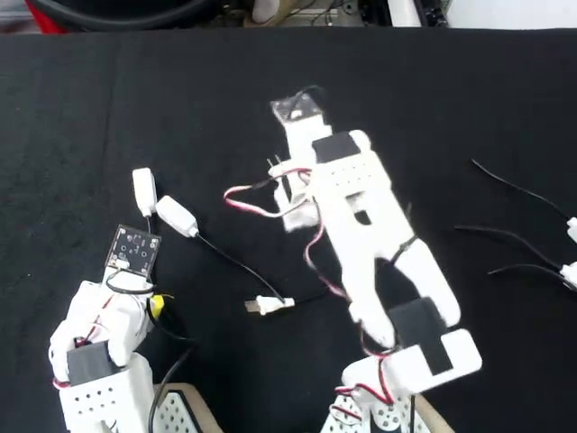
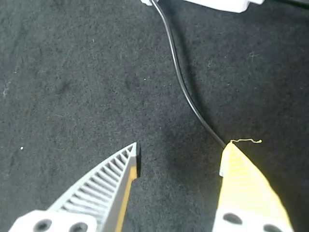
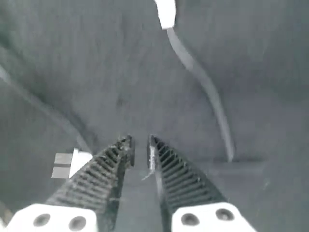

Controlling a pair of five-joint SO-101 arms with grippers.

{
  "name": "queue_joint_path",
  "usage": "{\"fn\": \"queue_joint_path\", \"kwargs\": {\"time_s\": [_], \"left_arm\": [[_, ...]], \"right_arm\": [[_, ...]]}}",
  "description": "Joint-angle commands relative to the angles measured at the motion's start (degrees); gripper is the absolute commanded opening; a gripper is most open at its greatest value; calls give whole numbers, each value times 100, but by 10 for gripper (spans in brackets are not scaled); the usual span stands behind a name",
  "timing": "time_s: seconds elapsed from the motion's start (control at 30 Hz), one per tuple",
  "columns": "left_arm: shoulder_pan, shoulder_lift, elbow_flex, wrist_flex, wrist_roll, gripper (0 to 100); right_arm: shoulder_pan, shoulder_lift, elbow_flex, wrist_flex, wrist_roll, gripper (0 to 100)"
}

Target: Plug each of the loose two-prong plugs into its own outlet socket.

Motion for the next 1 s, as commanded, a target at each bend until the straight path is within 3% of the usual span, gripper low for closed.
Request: {"fn": "queue_joint_path", "kwargs": {"time_s": [0.0,0.13,0.23,0.73,0.97], "left_arm": [[75,-26,-13,26,-62,274],[75,-26,-13,18,-62,274],[75,-26,-13,18,-62,274],[75,-26,-13,18,-62,274],[75,-26,-13,18,-62,274]], "right_arm": [[-589,-312,426,800,-158,37],[-1240,-312,1508,589,-158,36],[-1266,-312,2070,62,-149,36],[677,-312,2765,-2101,387,36],[818,-321,2721,-2681,360,36]]}}
